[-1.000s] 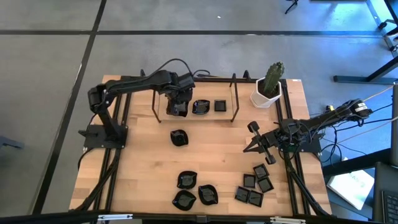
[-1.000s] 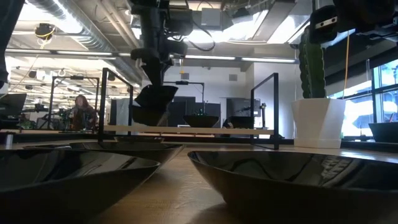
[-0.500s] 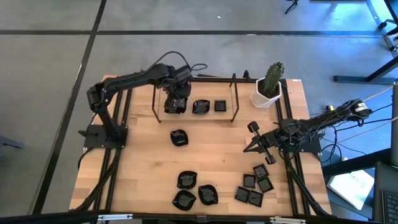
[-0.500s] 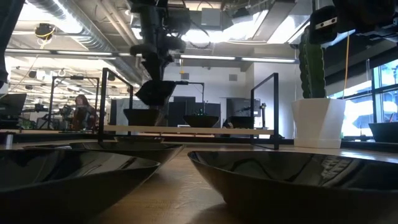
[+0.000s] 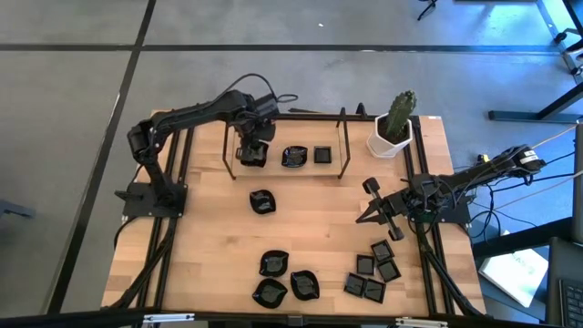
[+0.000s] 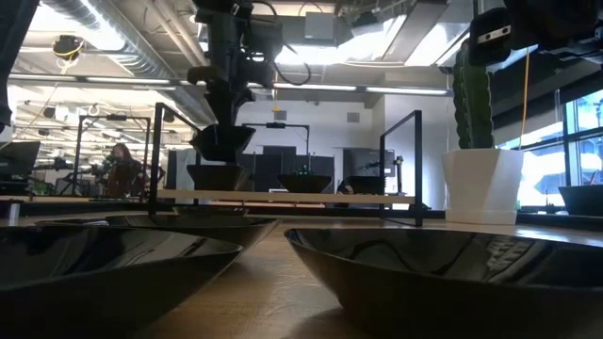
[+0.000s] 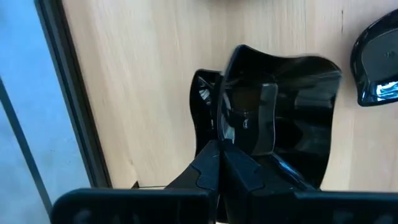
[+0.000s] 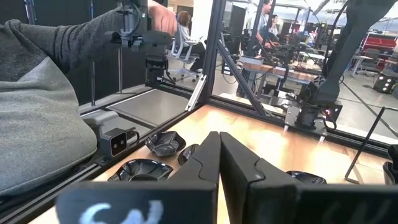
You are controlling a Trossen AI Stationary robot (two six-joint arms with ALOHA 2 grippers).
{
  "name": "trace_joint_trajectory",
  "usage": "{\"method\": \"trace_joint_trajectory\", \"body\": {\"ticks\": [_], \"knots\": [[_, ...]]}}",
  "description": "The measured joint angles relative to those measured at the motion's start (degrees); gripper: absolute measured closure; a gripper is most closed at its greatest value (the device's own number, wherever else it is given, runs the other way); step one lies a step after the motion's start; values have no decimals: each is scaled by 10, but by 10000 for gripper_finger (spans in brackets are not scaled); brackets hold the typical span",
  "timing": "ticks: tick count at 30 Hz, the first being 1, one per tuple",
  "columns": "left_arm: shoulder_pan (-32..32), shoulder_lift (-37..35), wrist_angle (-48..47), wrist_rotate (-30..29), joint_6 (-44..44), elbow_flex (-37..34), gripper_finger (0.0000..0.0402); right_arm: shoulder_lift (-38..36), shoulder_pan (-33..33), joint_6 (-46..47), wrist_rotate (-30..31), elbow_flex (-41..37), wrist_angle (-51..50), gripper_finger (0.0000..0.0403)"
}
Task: Pick & Place Mini shaped plates
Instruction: Stack the distorted square plate on the top of the distorted square plate on the shelf, then stack the square plate on the top of the square plate on the shelf
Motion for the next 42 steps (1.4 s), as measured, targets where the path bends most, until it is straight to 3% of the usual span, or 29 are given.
{"method": "trace_joint_trajectory", "body": {"ticks": [26, 36, 42], "knots": [[10, 37, 7, -2, -21, -1, 395, 0, 0, 0, 0, 0, 0, 394], [11, 37, -2, -3, -35, -1, 335, 0, 0, 2, 0, 0, 0, 394], [11, 37, -4, -40, -32, -1, 300, 0, 0, 1, 0, 0, -1, 394]]}}
